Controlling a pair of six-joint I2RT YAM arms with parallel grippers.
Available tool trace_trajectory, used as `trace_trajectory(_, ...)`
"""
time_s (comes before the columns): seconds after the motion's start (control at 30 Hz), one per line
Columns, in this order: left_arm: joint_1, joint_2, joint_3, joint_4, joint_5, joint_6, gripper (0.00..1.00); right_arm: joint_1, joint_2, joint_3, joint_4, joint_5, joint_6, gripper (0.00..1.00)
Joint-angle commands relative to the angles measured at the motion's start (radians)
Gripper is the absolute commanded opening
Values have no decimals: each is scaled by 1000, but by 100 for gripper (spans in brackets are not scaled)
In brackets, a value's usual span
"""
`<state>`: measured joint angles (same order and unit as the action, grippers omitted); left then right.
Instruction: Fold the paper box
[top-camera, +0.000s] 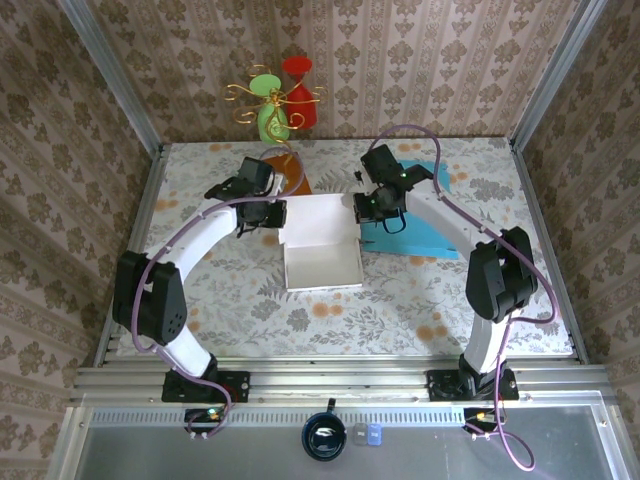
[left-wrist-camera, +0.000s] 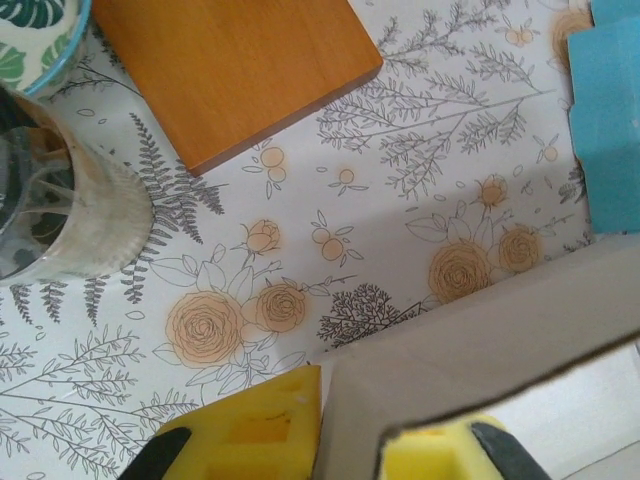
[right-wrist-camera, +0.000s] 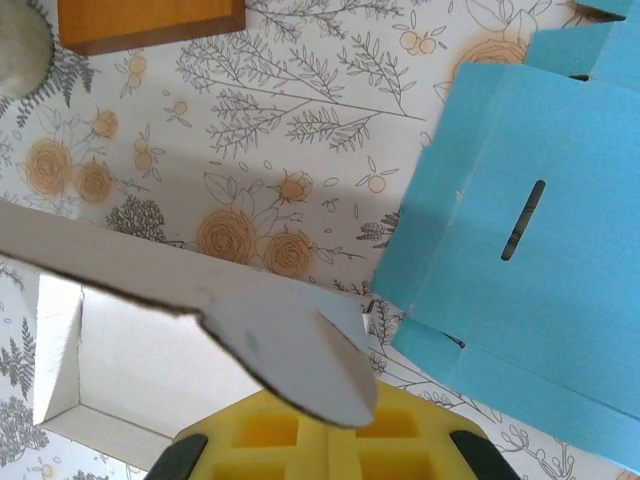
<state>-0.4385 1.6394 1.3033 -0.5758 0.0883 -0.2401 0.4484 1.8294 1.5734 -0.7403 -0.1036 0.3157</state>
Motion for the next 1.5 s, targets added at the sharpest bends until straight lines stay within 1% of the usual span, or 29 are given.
trace_trajectory(0.0, 1, 17, 34, -40, -74, -88, 14, 17, -43, -15, 6, 85, 77, 0)
trace_trajectory(0.17, -1, 28, 36, -14, -87, -172, 15, 48, -42, -25, 20, 119, 135, 0)
trace_trajectory(0.3, -7, 35, 30, 21, -96, -217, 15, 60, -46, -34, 38, 152, 202, 0)
trace_trajectory(0.47, -9, 28, 9, 71, -106, -262, 14, 64, -55, -43, 74, 162, 275, 0)
trace_trajectory(0.87, 5, 58, 36, 134, -120, -295, 12, 61, 10, 42, 74, 170, 311, 0)
trace_trajectory(1.0, 14, 65, 14, 184, -117, -306, 11, 59, 32, 60, 71, 178, 325, 0)
trace_trajectory(1.1, 20, 61, -27, 251, -98, -321, 11, 59, 35, 33, 110, 167, 346, 0)
trace_trajectory(1.27, 20, 21, -112, 379, -88, -336, 10, 58, -4, -51, 197, 153, 376, 0)
trace_trajectory(1.47, 17, -46, -239, 518, -76, -338, 8, 58, -79, -194, 369, 151, 395, 0)
